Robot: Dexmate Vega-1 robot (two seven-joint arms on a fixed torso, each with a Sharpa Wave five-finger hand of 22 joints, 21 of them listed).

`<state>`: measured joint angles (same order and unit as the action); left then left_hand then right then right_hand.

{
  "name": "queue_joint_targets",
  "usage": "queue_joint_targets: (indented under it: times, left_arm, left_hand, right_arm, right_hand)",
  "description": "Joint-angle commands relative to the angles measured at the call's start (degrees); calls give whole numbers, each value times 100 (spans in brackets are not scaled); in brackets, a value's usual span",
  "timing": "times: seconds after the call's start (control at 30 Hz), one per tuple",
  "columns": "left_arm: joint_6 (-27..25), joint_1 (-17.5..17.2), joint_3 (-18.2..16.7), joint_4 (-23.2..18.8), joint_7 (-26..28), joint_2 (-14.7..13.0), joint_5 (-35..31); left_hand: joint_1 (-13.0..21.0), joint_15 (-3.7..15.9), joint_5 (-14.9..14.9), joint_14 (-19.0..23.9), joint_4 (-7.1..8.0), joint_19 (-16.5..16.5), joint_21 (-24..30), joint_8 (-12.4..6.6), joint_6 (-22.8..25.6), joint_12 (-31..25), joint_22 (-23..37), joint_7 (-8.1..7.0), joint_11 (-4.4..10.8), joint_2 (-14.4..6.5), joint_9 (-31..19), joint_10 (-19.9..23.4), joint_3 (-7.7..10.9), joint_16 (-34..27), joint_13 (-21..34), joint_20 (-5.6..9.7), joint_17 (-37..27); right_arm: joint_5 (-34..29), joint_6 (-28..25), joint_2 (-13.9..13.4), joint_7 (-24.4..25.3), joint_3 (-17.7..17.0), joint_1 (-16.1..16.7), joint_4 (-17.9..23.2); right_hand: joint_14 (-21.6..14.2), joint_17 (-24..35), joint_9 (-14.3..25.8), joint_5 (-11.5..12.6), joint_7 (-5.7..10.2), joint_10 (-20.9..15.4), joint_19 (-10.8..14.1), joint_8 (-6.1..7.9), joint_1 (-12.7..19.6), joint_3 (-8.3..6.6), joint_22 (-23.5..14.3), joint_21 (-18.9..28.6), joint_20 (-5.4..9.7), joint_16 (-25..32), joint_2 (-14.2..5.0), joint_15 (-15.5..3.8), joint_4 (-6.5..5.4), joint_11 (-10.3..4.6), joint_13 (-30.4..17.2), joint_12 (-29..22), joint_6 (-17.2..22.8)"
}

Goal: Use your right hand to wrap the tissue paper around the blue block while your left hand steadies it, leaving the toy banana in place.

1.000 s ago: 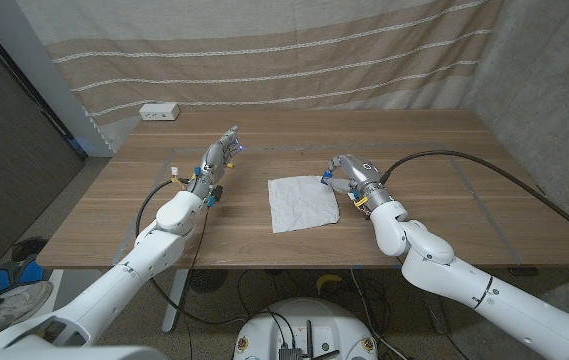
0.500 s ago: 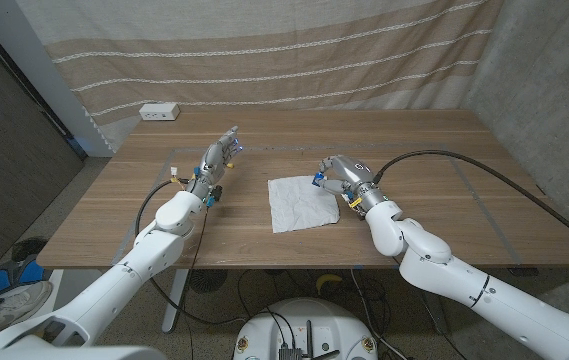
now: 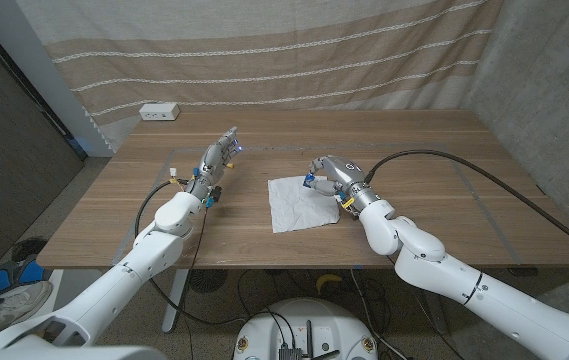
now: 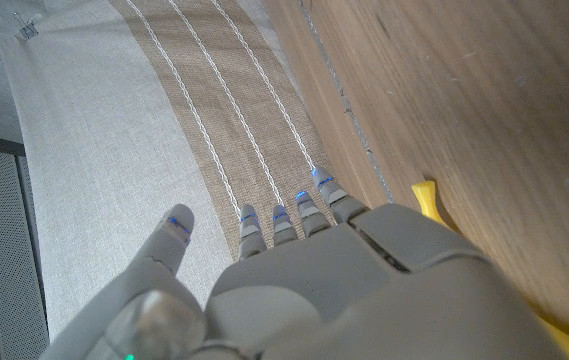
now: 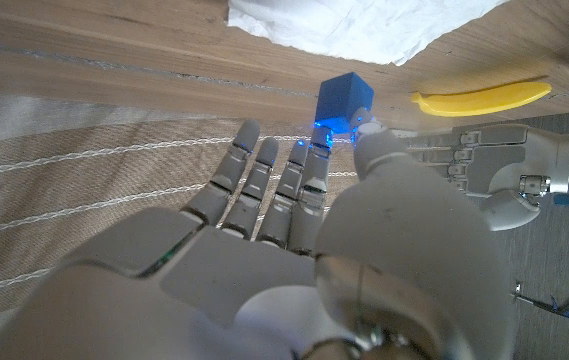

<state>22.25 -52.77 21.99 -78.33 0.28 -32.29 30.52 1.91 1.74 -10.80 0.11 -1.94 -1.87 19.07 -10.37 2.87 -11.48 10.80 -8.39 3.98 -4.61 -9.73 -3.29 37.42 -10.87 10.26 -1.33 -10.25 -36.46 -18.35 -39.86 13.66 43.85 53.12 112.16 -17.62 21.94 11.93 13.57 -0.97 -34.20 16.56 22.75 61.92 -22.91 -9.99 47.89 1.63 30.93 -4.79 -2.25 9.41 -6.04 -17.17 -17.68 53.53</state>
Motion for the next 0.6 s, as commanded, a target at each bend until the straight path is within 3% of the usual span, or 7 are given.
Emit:
queue_joint_targets:
  times: [0.03,0.6]
  left_arm:
    - [49,-2,-14,49,-51,14,46]
    - [117,16,-32,162,-147,30,111]
  left_hand:
    - [-54,111,17,48,-22,-27,-16,-1,40,12,7,1,-3,-165,-24,37,18,-11,16,-16,-34]
    - [-58,111,18,52,-26,-30,-29,-4,51,14,8,0,-5,-162,-24,35,21,-9,16,-13,-35]
  right_arm:
    - [-74,168,119,-165,85,-92,-117]
    - [-203,39,309,-387,258,-210,-269]
  right_hand:
    - [-39,16,311,23,120,-48,55,92,38,4,-9,32,28,-8,-57,-923,-12,10,-24,-30,97]
    - [-17,39,307,23,115,-56,39,101,49,17,-9,25,31,-27,-64,-927,-11,21,-34,-25,83]
